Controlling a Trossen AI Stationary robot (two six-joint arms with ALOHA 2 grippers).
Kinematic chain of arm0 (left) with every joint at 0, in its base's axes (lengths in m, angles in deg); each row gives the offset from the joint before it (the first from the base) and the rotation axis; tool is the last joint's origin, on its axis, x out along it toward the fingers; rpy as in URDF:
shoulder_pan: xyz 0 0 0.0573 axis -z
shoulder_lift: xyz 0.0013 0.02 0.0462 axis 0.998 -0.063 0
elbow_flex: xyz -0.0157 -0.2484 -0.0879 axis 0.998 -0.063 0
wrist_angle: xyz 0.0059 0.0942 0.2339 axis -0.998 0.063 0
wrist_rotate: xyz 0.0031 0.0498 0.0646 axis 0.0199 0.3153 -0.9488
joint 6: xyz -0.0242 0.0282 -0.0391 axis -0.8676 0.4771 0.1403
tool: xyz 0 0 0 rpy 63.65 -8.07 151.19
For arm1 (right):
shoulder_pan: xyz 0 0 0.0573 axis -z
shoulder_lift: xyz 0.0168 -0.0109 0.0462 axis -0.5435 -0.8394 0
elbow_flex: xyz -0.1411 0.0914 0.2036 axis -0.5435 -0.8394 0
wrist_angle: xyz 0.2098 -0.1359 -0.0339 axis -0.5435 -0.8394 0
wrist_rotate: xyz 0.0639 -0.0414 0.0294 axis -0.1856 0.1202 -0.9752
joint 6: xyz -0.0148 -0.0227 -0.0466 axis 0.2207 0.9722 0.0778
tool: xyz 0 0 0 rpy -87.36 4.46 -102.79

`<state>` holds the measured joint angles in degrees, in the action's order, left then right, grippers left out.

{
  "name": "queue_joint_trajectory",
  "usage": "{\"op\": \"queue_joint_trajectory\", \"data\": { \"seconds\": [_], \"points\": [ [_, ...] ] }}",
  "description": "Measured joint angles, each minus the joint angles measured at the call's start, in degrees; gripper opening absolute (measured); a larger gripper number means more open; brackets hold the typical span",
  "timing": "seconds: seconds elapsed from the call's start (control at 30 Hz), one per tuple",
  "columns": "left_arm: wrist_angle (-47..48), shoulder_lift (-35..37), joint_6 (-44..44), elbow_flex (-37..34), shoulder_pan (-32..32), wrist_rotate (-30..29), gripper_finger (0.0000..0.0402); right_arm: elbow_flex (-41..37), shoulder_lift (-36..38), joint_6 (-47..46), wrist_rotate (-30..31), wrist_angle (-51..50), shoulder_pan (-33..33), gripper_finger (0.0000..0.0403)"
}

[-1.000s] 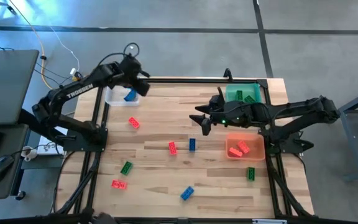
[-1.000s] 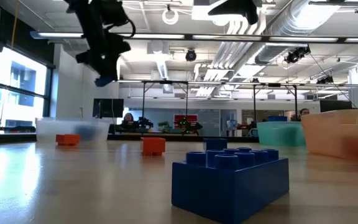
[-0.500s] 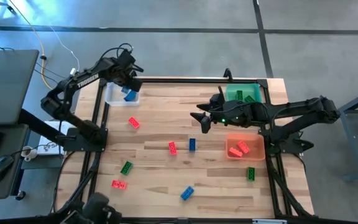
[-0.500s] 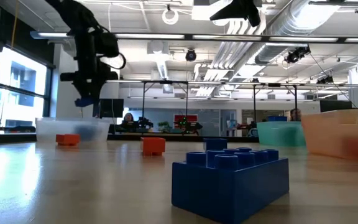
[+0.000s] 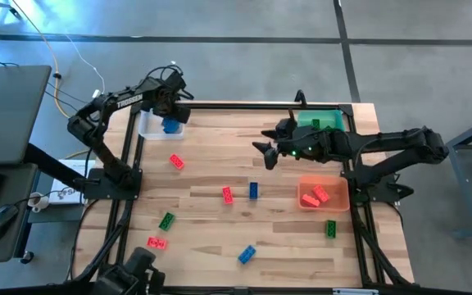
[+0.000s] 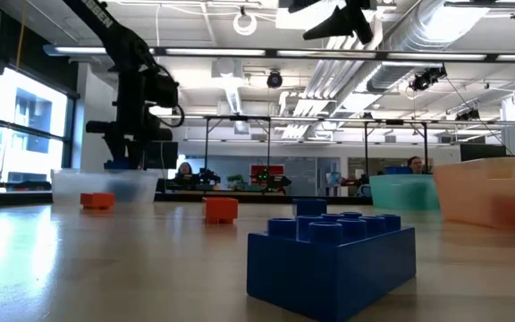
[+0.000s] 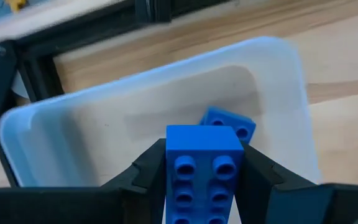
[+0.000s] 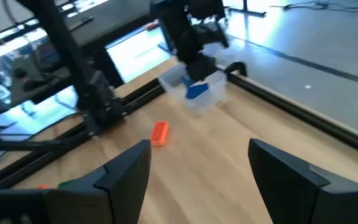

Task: Sort & place blocks by color
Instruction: Put the blue game piece into the transparent bin, then put the orange game piece into the orange bin

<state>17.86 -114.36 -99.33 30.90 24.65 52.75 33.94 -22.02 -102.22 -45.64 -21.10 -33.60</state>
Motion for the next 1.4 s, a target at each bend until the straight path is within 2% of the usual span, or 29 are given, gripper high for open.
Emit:
{"op": "queue_joint_trajectory", "data": {
  "seconds": [0.13,0.47,0.7,0.97,1.17,1.4],
  "points": [
    [0.0,-1.7,-1.8,0.0,0.0,-0.1,0.0115,0.0,0.0,2.7,-1.6,-0.3,3.6,0.0257],
    [-0.2,-3.6,-4.1,0.1,0.3,-1.9,0.0118,0.0,0.0,7.2,-12.1,-3.4,11.9,0.0257],
    [0.1,-3.6,-4.1,0.1,0.3,-1.7,0.0163,0.0,0.0,7.9,-16.7,-5.0,15.1,0.0257],
    [2.0,-3.6,-1.3,0.2,0.3,0.4,0.0224,0.0,0.0,9.4,-18.5,-5.4,17.0,0.0256],
    [6.8,-3.6,-0.4,0.9,0.0,6.2,0.0231,0.0,0.0,9.3,-18.5,-5.4,17.2,0.0256],
    [12.6,-1.5,2.2,3.8,0.6,7.2,0.0231,0.0,0.0,8.9,-18.7,-5.0,17.2,0.0256]
  ]
}}
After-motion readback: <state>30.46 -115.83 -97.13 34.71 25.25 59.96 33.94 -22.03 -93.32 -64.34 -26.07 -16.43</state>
